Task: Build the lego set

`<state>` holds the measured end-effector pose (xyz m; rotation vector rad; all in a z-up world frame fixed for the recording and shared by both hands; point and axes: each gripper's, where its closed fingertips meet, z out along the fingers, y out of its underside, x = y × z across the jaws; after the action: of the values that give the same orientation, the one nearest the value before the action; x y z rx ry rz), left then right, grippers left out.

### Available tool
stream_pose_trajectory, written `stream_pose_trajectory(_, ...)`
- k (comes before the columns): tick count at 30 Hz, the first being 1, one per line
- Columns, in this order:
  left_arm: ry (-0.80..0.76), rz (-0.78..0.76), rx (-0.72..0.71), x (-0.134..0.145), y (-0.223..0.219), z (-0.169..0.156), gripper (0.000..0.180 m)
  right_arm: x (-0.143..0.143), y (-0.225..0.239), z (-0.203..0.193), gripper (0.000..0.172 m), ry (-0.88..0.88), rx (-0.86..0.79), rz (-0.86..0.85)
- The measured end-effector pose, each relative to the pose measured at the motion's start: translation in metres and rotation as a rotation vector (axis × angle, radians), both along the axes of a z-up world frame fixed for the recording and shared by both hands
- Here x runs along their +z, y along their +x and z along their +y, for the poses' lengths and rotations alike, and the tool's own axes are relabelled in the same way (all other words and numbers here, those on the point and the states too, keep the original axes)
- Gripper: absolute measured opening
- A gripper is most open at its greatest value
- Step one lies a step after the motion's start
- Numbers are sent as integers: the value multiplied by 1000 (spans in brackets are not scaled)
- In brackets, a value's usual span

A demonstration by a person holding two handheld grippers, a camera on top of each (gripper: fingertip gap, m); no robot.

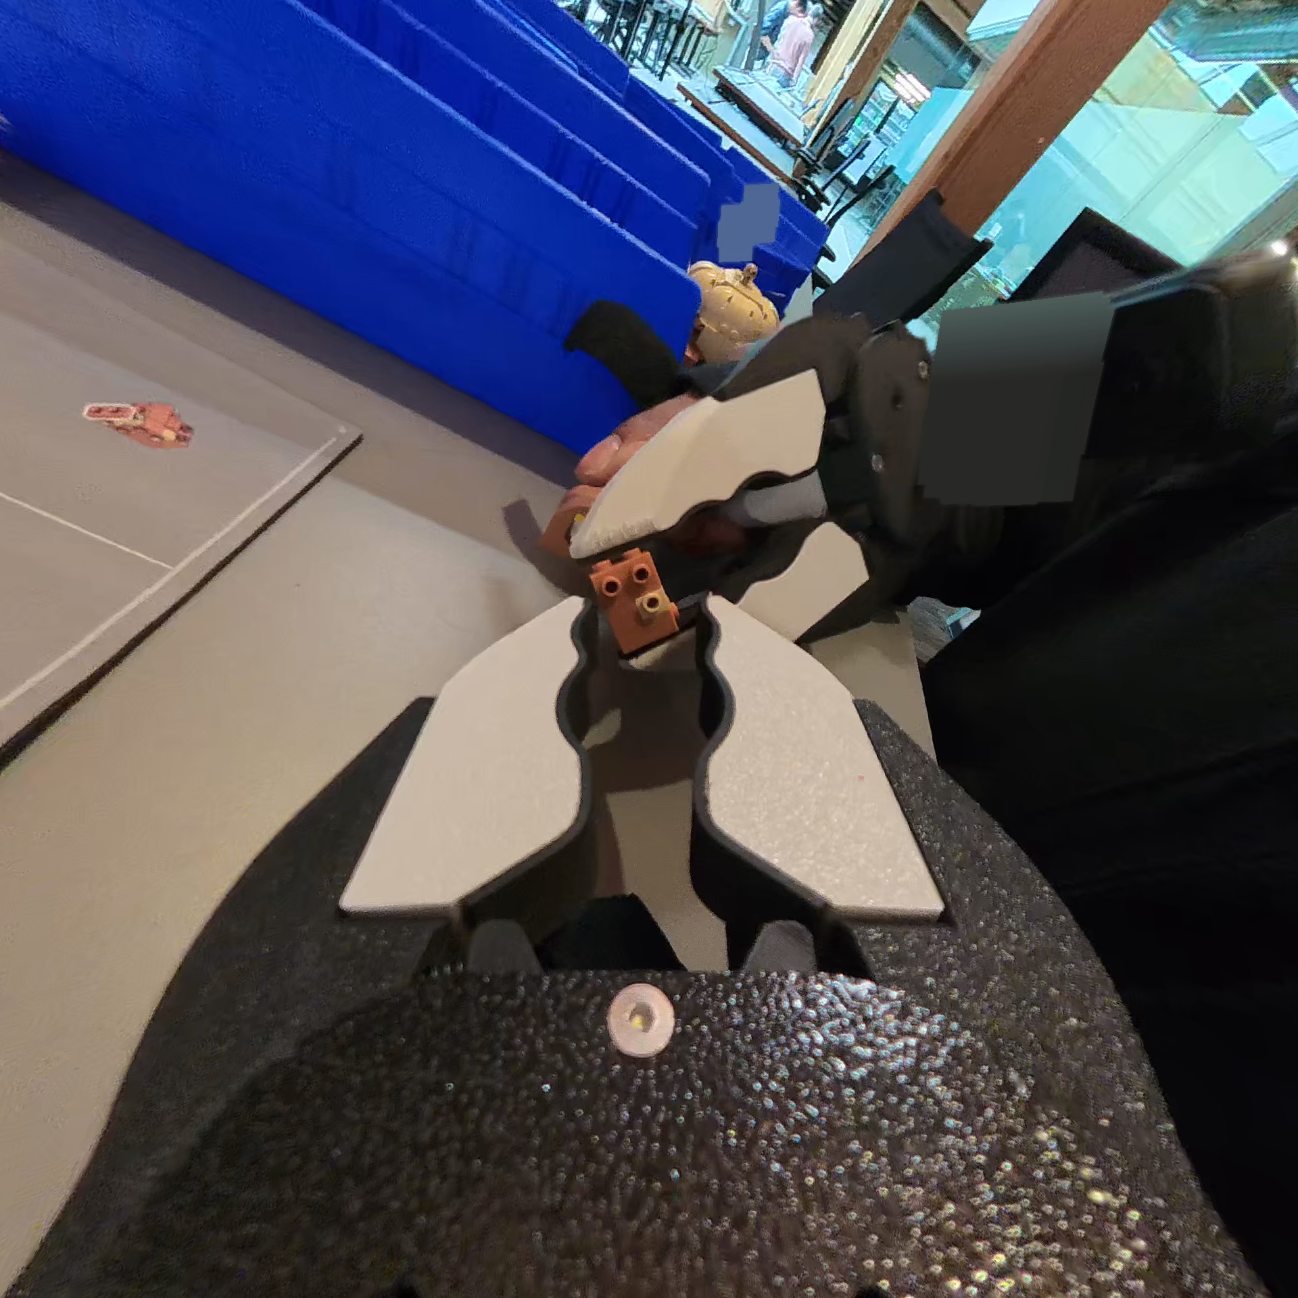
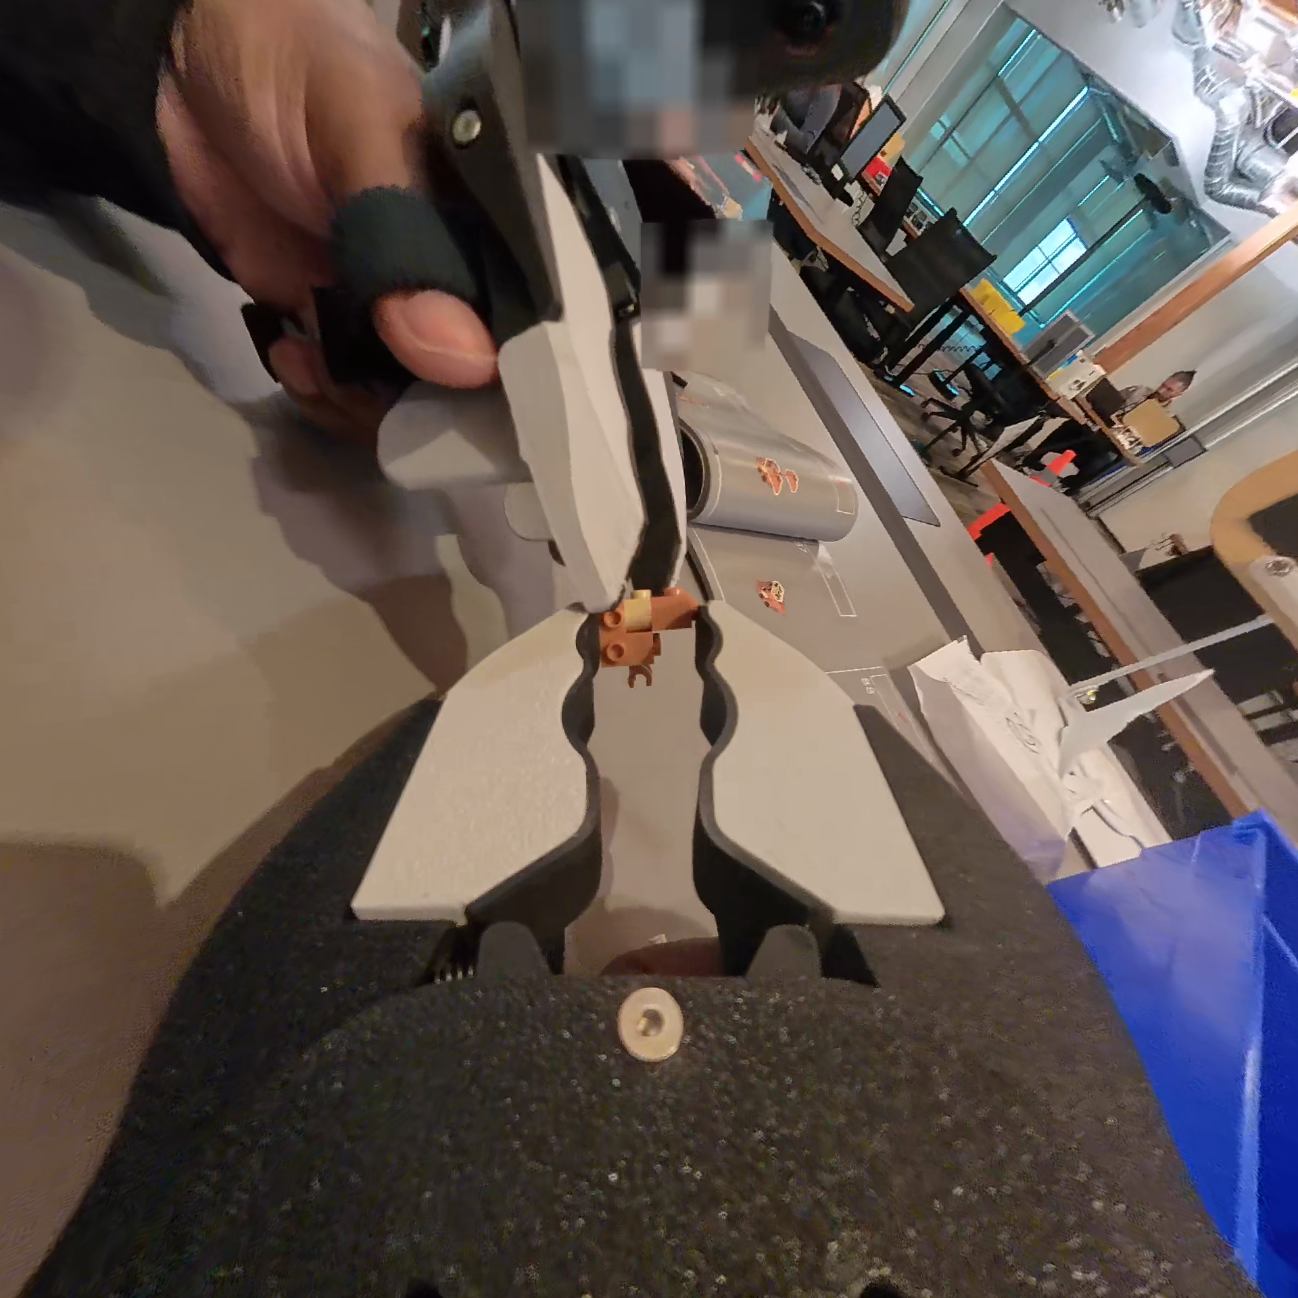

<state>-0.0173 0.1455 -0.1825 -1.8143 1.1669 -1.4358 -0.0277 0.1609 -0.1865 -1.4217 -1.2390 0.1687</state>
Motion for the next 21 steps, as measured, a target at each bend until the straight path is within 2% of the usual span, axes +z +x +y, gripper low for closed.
stream_pose_trajectory(13, -134, 45, 64, -12, 3, 5, 26, -12, -1, 5, 26, 81, -41, -118)
stream_pose_trajectory(16, -98, 66, 67, -16, 4, 6, 19, -12, -2, 5, 26, 79, -43, -117)
stream_pose_trajectory(21, -14, 61, 69, -16, 3, 10, 18, -14, -1, 7, 27, -21, -61, -47)
